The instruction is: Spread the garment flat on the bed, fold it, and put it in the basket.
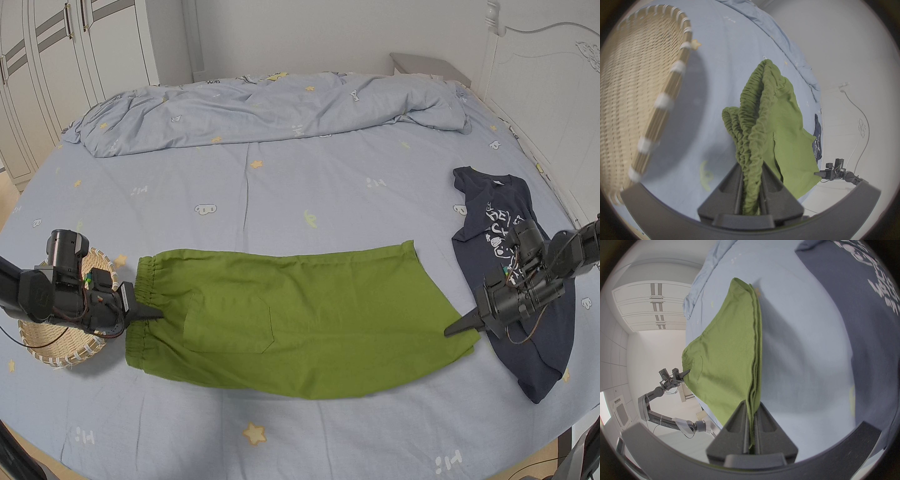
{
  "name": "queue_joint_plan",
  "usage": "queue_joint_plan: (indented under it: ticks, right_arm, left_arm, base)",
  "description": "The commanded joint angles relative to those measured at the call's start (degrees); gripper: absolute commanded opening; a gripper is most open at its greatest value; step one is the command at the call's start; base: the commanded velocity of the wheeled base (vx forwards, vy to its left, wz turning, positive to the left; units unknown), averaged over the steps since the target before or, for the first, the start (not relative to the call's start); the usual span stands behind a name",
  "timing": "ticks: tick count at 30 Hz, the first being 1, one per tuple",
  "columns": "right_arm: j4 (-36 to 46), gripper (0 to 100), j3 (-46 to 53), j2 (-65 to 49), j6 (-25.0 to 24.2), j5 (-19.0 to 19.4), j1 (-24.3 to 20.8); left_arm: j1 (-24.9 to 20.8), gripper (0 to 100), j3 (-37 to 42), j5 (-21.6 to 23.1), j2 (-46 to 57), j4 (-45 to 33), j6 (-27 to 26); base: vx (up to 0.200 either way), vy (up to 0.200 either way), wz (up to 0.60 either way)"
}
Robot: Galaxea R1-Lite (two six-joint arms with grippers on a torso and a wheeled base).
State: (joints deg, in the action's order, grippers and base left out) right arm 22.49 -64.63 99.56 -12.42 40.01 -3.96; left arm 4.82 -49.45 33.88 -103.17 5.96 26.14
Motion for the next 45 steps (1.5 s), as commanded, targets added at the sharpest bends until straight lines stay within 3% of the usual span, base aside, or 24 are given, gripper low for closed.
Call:
queue_joint_plan:
  ticks: [1, 16, 17, 26, 28, 30, 35, 41, 43, 45]
  right_arm:
    - [-10.80, 0, 16.47, -5.43, -0.15, -0.28, 0.09]
    - [-14.05, 0, 24.56, -7.10, 0.03, -0.20, 0.53]
    - [-14.05, 100, 24.64, -7.10, 0.12, -0.20, 0.53]
    - [-14.23, 100, 23.41, -9.82, 0.21, -0.37, 0.89]
    - [-13.79, 100, 17.17, -12.20, -0.67, -0.72, 4.93]
    - [-13.00, 100, 14.98, -13.34, -1.38, -0.72, 5.28]
    - [-10.45, 100, 12.95, -16.42, -2.34, -0.72, 5.19]
    - [-10.36, 100, 13.48, -16.77, -2.34, -0.72, 5.19]
    - [-10.36, 100, 13.48, -16.94, -2.34, -0.72, 5.19]
    - [-10.36, 100, 13.13, -17.03, -2.34, -0.72, 5.37]
  left_arm:
    - [0.46, 0, 10.07, 0.31, 7.28, -0.07, -2.76]
    - [0.11, 0, 13.85, 0.14, 10.97, -0.16, -3.02]
    - [0.11, 0, 13.85, 0.14, 10.97, -0.16, -3.02]
    - [-0.60, 0, 13.76, -0.65, 14.49, -1.22, -3.55]
    - [-1.65, 0, 12.53, -0.83, 19.41, -5.61, -3.55]
    - [-1.65, 0, 10.51, -0.92, 21.78, -9.39, -3.64]
    - [0.99, 0, -0.92, -1.18, 26.09, -28.20, -4.16]
    - [7.75, 0, -2.50, -1.18, 26.97, -31.27, -13.22]
    - [7.31, 0, -2.85, -1.27, 27.32, -32.24, -13.22]
    - [3.89, 0, -3.99, -1.45, 29.08, -35.58, -13.13]
  base:
    - [0.000, 0.000, 0.00]
    - [0.000, 0.000, 0.00]
    - [0.000, 0.000, 0.00]
    - [0.000, 0.000, 0.00]
    - [0.000, 0.000, 0.00]
    - [0.000, 0.000, 0.00]
    - [0.000, 0.000, 0.00]
    - [0.000, 0.000, 0.00]
    - [0.000, 0.000, 0.00]
    - [0.000, 0.000, 0.00]
